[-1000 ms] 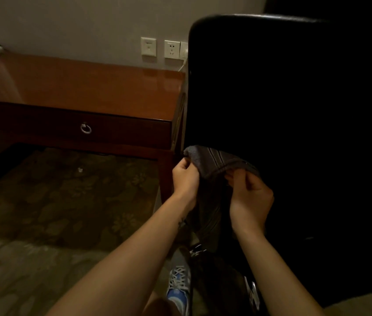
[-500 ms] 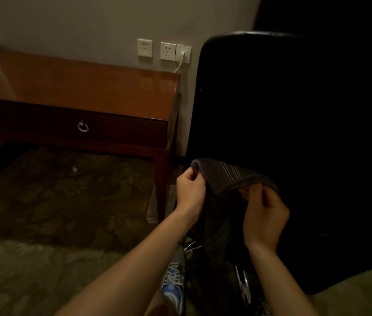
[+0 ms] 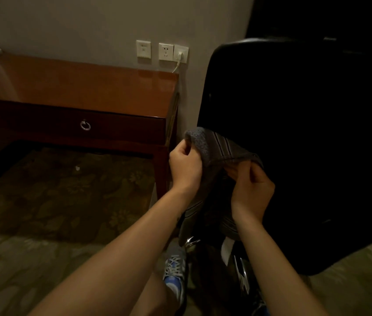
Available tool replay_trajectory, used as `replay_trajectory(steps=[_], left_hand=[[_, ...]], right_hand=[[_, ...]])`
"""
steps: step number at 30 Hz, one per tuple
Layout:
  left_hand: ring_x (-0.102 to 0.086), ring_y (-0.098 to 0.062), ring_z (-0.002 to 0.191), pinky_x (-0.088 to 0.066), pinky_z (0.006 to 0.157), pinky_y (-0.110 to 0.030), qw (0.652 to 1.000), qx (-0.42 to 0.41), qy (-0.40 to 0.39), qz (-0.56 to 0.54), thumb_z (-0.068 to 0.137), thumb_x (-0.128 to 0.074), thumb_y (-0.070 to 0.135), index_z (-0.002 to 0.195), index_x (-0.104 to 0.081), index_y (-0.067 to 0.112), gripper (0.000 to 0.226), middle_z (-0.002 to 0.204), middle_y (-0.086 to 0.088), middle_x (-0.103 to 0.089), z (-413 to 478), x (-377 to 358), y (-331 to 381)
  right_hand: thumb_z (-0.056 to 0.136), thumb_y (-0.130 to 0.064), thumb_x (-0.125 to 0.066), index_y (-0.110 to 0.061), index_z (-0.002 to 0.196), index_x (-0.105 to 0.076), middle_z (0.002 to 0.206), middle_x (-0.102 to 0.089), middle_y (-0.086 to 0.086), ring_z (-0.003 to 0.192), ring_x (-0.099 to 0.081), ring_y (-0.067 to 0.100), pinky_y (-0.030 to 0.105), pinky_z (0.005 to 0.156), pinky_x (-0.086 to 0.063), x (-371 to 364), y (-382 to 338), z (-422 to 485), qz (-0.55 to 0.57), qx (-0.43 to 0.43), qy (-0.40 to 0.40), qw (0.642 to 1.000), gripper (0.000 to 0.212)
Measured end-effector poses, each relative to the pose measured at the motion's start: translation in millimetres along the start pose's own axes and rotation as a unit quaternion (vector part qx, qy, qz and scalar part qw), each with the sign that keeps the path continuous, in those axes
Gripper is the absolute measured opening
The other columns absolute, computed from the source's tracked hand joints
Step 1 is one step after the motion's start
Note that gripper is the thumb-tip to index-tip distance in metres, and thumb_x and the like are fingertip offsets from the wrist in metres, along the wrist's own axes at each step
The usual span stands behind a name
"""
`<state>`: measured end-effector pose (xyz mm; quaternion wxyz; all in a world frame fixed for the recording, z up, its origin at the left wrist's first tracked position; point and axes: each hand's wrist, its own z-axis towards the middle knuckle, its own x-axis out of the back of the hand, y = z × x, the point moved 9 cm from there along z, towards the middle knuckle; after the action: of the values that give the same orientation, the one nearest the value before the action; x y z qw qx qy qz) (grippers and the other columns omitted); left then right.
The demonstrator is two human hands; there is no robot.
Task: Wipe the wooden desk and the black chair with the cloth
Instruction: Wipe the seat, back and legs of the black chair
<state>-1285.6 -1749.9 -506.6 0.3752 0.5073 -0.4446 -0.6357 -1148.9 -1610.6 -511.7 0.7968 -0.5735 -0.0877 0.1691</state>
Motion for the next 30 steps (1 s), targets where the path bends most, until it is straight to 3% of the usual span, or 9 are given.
replay_trajectory(steps=[4, 6, 13, 16, 19, 23, 26, 28, 30], left_hand=[[-0.064, -0.023, 0.082, -0.049, 0.07, -0.039, 0.999, 0.036, 0.014, 0.015, 0.101, -0.055, 0.019, 0.074, -0.074, 0.034, 0.036, 0.088, -0.009, -0.07, -2.3, 15.2, -48.2], [-0.066, -0.028, 0.088, -0.052, 0.074, -0.044, 0.998, 0.055, 0.009, 0.02, 0.101, -0.055, 0.019, 0.075, -0.074, 0.039, 0.038, 0.094, -0.013, -0.072, -0.8, 21.0, -71.4], [-0.061, -0.026, 0.084, -0.045, 0.071, -0.039, 0.991, 0.122, -0.017, 0.047, 0.102, -0.051, 0.012, 0.092, -0.072, 0.027, 0.027, 0.092, -0.014, -0.069, 1.2, 38.5, -136.3], [-0.064, -0.024, 0.084, -0.048, 0.071, -0.035, 0.984, 0.17, -0.032, 0.053, 0.103, -0.049, 0.01, 0.099, -0.069, 0.023, 0.025, 0.092, -0.009, -0.07, -2.4, 44.3, -164.4], [-0.064, -0.024, 0.082, -0.048, 0.068, -0.034, 0.979, 0.189, -0.042, 0.058, 0.104, -0.047, 0.01, 0.109, -0.069, 0.02, 0.025, 0.09, -0.008, -0.07, 0.5, 45.7, -174.9], [-0.066, -0.022, 0.084, -0.05, 0.068, -0.032, 0.978, 0.195, -0.055, 0.059, 0.104, -0.048, 0.013, 0.111, -0.068, 0.022, 0.023, 0.095, -0.005, -0.072, 1.1, 43.0, -171.7], [-0.069, -0.022, 0.093, -0.054, 0.073, -0.032, 0.975, 0.196, -0.084, 0.055, 0.105, -0.05, 0.019, 0.106, -0.068, 0.026, 0.019, 0.102, -0.007, -0.074, -3.8, 40.1, -165.5], [-0.07, -0.022, 0.097, -0.056, 0.077, -0.032, 0.974, 0.2, -0.099, 0.049, 0.105, -0.05, 0.02, 0.105, -0.068, 0.028, 0.019, 0.103, -0.006, -0.074, -8.9, 37.2, -163.0], [-0.07, -0.021, 0.097, -0.057, 0.078, -0.031, 0.974, 0.195, -0.108, 0.049, 0.105, -0.05, 0.019, 0.105, -0.068, 0.028, 0.02, 0.104, -0.004, -0.074, -15.2, 36.2, -159.6]], right_hand=[[0.097, -0.023, -0.059, -0.023, 0.08, -0.074, 0.071, -0.065, -0.017, 0.071, -0.061, -0.012, 0.011, 0.065, -0.043, 7.4, 24.4, -10.1, -0.053, 0.003, -0.01, 0.999, 0.023], [0.098, -0.016, -0.058, -0.021, 0.082, -0.075, 0.075, -0.067, -0.019, 0.073, -0.062, -0.012, 0.003, 0.065, -0.041, 9.0, 36.1, -14.1, -0.052, 0.001, -0.025, 0.998, 0.023], [0.099, -0.013, -0.058, -0.037, 0.075, -0.069, 0.061, -0.063, -0.01, 0.061, -0.059, 0.005, 0.017, 0.059, -0.044, 11.9, 78.3, -24.4, -0.087, 0.016, -0.061, 0.994, 0.036], [0.099, -0.013, -0.057, -0.026, 0.076, -0.073, 0.068, -0.069, -0.01, 0.064, -0.062, 0.007, 0.029, 0.061, -0.047, 15.3, 103.7, -28.2, -0.104, -0.019, -0.066, 0.992, 0.031], [0.097, -0.011, -0.057, -0.025, 0.078, -0.075, 0.073, -0.072, -0.009, 0.07, -0.065, 0.006, 0.026, 0.064, -0.049, 13.0, 112.1, -28.5, -0.114, -0.042, -0.075, 0.99, 0.029], [0.1, -0.014, -0.055, -0.006, 0.07, -0.067, 0.066, -0.061, 0.018, 0.056, -0.054, 0.02, 0.028, 0.057, -0.038, 12.6, 111.2, -30.4, -0.124, -0.04, -0.064, 0.989, 0.033], [0.1, -0.011, -0.055, 0.007, 0.074, -0.065, 0.071, -0.06, 0.03, 0.068, -0.053, 0.034, 0.019, 0.052, -0.034, 19.2, 103.3, -30.4, -0.125, -0.039, -0.049, 0.99, 0.033], [0.1, -0.009, -0.054, 0.009, 0.072, -0.063, 0.07, -0.058, 0.031, 0.068, -0.051, 0.033, 0.014, 0.049, -0.031, 25.9, 98.0, -29.5, -0.124, -0.033, -0.04, 0.991, 0.034], [0.1, -0.01, -0.054, 0.003, 0.066, -0.061, 0.064, -0.056, 0.027, 0.058, -0.05, 0.027, 0.021, 0.05, -0.034, 30.7, 93.6, -31.0, -0.132, -0.027, -0.038, 0.99, 0.036]])
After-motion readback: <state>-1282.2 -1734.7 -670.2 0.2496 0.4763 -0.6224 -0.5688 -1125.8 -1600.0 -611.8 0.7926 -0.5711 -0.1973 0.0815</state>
